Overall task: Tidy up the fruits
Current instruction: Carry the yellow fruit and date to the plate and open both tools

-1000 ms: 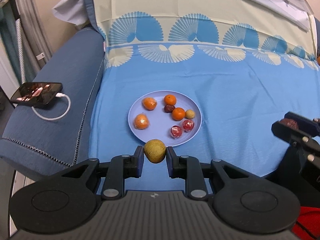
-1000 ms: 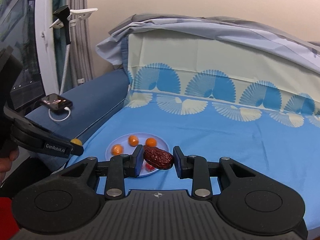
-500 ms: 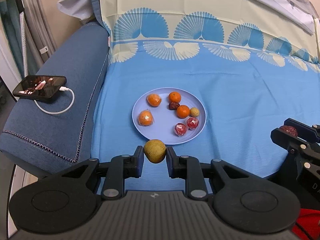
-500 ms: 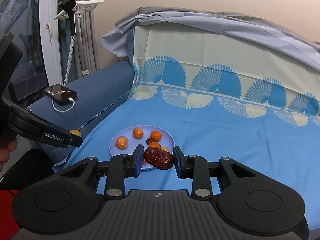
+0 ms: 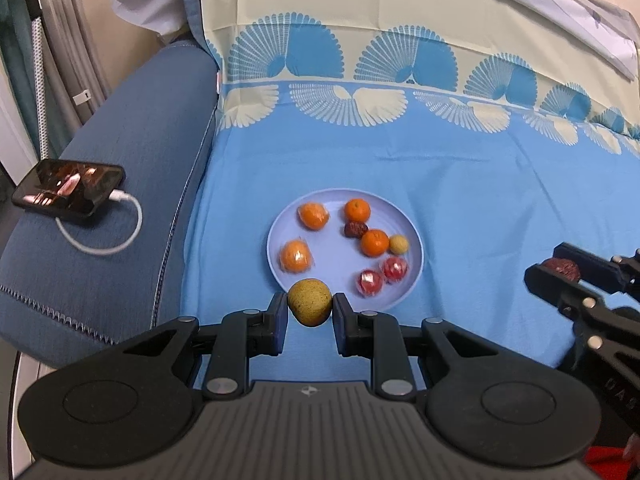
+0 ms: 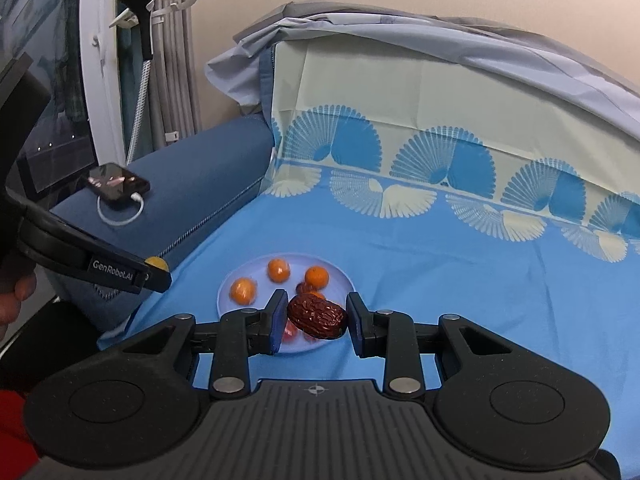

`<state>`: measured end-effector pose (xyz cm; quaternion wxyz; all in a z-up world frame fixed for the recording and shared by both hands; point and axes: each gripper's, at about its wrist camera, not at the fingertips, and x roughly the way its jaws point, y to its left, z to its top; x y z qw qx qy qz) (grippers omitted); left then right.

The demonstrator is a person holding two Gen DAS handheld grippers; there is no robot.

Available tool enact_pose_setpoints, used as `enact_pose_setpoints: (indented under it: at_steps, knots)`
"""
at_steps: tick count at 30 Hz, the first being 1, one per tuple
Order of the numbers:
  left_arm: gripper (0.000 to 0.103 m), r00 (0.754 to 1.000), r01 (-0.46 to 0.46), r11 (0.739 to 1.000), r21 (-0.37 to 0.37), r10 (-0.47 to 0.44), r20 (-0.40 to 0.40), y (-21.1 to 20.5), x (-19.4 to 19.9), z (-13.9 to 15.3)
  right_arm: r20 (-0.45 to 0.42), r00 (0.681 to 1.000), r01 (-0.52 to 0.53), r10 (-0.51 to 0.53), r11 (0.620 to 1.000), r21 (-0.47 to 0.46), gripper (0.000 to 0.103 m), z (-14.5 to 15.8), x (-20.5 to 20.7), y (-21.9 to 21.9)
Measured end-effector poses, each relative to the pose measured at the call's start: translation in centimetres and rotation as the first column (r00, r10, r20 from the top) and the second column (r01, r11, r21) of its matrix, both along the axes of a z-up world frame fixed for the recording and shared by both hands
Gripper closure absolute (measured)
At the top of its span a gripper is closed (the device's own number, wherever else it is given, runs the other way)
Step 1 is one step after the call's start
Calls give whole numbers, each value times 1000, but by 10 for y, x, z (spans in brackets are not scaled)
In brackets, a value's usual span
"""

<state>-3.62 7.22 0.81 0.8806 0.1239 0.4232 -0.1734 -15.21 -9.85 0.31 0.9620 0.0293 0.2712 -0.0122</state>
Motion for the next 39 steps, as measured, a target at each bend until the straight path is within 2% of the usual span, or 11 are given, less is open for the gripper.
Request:
enact_pose_setpoints:
  at_steps: [7,17,24,30,32,33,34,36,37,38,39]
  knots:
    - [77,1000,4,1000,9,-4,-27,-12,42,-11,-37,999,-27,28,1000,5,70,-12,40,1]
    - [77,995,5,998,64,1,-96,-34,110,-58,-131,989,-64,67,998,24,69,-49,106,-1]
    - [77,992,14,995,96,-1,-130,-48,145,-87,-191,976,-102,102,995,9,69,-81,153,-3]
    - [76,989,10,992,124,8,-144,-55,164,-106,-217,966,-147,142,989,-3,69,-100,178,0]
    - [47,990,19,992,128,-1,-140,-56,167,-110,-229,962,-156,151,988,-3,69,-105,184,0]
    - [11,991,18,991,130,-1,-130,-57,168,-110,-239,957,-166,162,986,1,69,-109,188,1]
    - [1,994,8,990,141,8,-110,-57,168,-109,-256,950,-185,181,983,8,69,-111,192,1]
    - [0,998,-1,989,150,9,-54,-56,161,-103,-289,936,-206,200,978,9,52,-117,200,3]
    - [0,999,17,987,157,-9,-53,-56,158,-100,-295,937,-198,188,980,-3,29,-117,201,4]
    - [0,998,33,986,165,-23,-60,-55,154,-96,-296,940,-186,172,982,-19,19,-116,199,5]
    - [0,998,35,986,166,-25,-62,-54,149,-92,-285,946,-171,155,985,-32,19,-113,195,5]
